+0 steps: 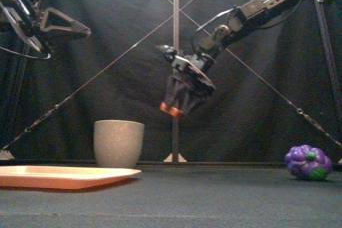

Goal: Pick the pie then place it in the grey bowl
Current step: Place pie in the grey bowl

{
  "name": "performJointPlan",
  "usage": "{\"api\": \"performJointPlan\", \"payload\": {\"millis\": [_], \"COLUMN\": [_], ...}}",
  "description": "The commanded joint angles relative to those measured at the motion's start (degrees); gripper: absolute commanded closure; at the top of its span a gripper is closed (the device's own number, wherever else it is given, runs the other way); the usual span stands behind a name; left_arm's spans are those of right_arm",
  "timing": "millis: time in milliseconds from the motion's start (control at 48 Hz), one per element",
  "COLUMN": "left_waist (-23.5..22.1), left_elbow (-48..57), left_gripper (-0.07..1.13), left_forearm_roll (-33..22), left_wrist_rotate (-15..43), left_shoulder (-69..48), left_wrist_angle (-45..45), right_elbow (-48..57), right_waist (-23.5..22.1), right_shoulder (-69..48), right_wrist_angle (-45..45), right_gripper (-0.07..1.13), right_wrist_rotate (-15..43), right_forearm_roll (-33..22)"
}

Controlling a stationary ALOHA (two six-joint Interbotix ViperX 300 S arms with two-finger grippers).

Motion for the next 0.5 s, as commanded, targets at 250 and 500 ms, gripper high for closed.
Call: {"api": "performJointPlan", "payload": {"millis": [250,500], "left_waist": [0.09,0.09], "left_elbow": [-0.62,-0.35], "left_gripper": [1.02,1.02], "left_forearm_roll": [-0.18,-0.09], "left_wrist_rotate": [0.00,0.09], "left_shoulder": [0.18,0.18], "left_wrist_angle": [-0.53,-0.53], "right_elbow": [-12.83,-17.58], "right_waist": [0.62,0.44], "right_shoulder": [9.76,15.03], "right_wrist_angle": [-14.33,-12.39], "right_gripper": [0.32,0.16], "right_wrist_rotate": [0.44,0.18], "right_forearm_roll": [0.18,-0.09]}}
